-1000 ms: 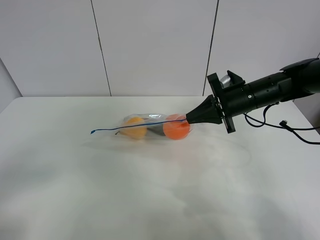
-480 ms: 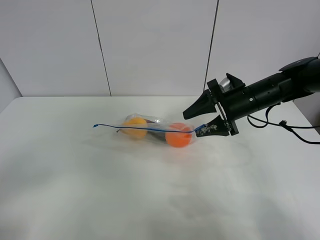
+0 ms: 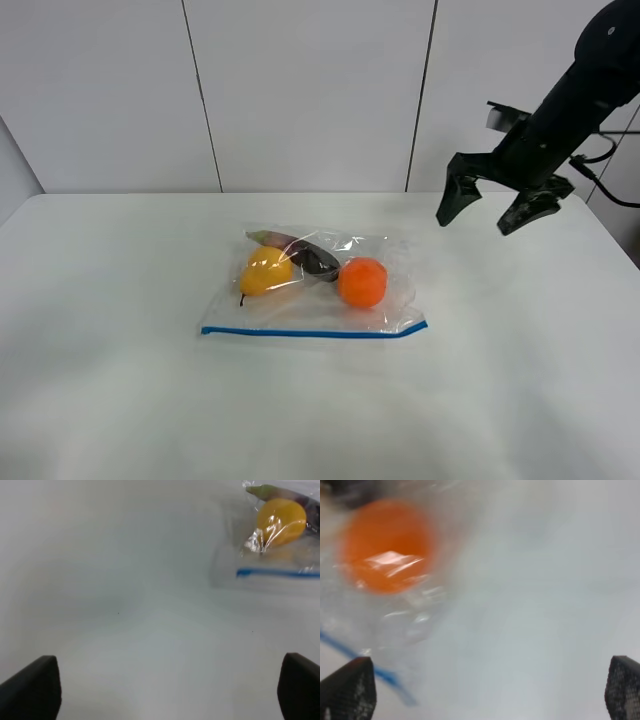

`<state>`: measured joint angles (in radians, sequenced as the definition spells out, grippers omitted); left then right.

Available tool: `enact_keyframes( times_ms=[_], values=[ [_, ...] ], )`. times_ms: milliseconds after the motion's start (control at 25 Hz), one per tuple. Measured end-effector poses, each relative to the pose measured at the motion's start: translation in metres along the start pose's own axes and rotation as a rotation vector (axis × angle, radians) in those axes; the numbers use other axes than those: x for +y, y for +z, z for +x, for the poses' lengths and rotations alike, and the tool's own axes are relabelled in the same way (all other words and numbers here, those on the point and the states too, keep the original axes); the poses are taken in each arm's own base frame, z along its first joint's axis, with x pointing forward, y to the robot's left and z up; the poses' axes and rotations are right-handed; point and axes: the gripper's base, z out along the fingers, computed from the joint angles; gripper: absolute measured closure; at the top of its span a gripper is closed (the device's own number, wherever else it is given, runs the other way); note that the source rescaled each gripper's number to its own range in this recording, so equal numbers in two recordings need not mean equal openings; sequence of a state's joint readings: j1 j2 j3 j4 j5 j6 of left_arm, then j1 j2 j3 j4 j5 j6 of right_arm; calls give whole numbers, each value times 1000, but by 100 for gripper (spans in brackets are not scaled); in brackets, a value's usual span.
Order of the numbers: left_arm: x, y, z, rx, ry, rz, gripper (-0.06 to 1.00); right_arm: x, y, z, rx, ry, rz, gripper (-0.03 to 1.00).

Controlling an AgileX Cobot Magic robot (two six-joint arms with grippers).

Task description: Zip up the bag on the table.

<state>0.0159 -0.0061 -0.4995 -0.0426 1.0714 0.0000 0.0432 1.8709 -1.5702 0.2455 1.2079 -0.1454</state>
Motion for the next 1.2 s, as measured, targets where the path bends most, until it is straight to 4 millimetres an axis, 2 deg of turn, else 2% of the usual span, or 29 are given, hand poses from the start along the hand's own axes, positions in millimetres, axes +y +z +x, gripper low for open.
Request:
enact_keyframes(
  times_ms=[120,280,440,600,720,840,1000,1200],
  values=[
    [0,0,0,0,0,0,-5,-13,-9,-3,-9,-22,152,-2],
    [0,0,0,0,0,0,-5,-28,-14,-2,-10,1,207,-2],
    [0,0,0,0,0,0,-5,-35,-26,17,-14,32,216,-2],
    [0,0,0,-1,0,0,-5,-27,-44,60,-9,36,218,-2],
    [0,0,0,-1,0,0,-5,-19,-57,102,-12,35,218,-2],
    [0,0,0,-1,0,0,-5,-11,-65,152,-28,33,220,-2],
    [0,0,0,-1,0,0,-5,-3,-67,210,-77,22,229,-2],
    [0,0,0,-1,0,0,-5,2,-57,274,-274,5,249,-2]
  ],
)
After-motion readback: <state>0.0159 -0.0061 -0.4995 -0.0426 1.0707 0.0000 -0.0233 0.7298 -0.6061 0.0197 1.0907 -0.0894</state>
